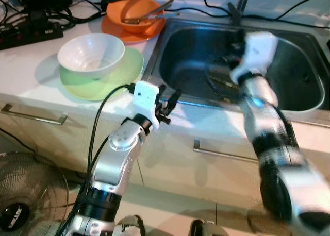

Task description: Kitchen organization

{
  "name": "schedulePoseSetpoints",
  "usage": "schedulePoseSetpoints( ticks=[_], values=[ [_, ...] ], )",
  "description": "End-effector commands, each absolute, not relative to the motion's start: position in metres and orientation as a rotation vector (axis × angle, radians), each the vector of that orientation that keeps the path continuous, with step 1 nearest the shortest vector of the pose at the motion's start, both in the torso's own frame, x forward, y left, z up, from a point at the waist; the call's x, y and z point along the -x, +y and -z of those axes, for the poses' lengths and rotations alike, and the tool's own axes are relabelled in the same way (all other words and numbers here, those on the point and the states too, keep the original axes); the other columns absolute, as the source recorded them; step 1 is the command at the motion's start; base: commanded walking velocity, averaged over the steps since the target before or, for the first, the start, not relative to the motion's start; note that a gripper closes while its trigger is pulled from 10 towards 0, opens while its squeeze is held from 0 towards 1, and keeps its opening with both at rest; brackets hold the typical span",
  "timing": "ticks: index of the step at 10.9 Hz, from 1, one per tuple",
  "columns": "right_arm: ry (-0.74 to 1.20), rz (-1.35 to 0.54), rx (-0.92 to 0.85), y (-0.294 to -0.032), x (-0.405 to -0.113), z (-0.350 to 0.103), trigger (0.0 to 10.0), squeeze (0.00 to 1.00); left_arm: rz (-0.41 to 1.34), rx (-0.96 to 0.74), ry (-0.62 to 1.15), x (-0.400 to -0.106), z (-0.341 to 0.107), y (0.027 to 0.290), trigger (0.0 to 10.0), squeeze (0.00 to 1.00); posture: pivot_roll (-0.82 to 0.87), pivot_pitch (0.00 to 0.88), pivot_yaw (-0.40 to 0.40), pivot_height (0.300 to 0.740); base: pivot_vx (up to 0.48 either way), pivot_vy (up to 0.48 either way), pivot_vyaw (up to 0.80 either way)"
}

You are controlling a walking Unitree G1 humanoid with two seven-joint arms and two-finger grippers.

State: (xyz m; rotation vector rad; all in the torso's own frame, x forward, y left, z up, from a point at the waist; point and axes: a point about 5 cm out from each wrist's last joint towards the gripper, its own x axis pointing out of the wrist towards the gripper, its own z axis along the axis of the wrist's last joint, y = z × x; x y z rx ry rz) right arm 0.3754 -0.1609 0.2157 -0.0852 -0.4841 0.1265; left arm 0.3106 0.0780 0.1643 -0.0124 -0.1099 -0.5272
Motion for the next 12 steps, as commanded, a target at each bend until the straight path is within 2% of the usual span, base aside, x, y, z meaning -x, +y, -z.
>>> schedulePoseSetpoints(
  ticks=[1,5,7,9,10,12],
  values=[
    [-0.521,-0.144,0.067,-0.162,-0.365,-0.218,10.0,0.0,0.5,-0.001,-0.133,-0.315,-0.168,0.08,10.0,0.0,0.05,0.123,-0.013,0.74,0.0,0.0,0.0],
    [-0.484,-0.167,-0.022,-0.154,-0.321,-0.206,10.0,0.0,0.461,-0.002,-0.165,-0.319,-0.168,0.086,10.0,0.0,0.04,0.132,-0.008,0.74,0.0,0.0,0.0],
    [-0.449,-0.19,-0.038,-0.145,-0.313,-0.198,10.0,0.0,0.431,-0.061,-0.224,-0.318,-0.173,0.088,10.0,0.0,0.04,0.127,-0.007,0.74,0.0,0.0,0.0],
    [-0.366,-0.188,-0.067,-0.135,-0.312,-0.182,10.0,0.0,0.415,-0.192,-0.295,-0.32,-0.188,0.087,10.0,0.0,0.05,0.12,-0.006,0.74,0.0,0.0,0.0],
    [-0.346,-0.202,-0.074,-0.13,-0.312,-0.179,10.0,0.0,0.384,-0.229,-0.347,-0.323,-0.205,0.095,10.0,0.0,0.06,0.116,-0.005,0.74,0.0,0.0,0.0],
    [-0.324,-0.212,-0.086,-0.124,-0.314,-0.174,10.0,0.0,0.244,-0.255,-0.397,-0.335,-0.239,0.128,10.0,0.0,0.08,0.101,-0.001,0.74,0.0,0.0,0.0]
  ],
)
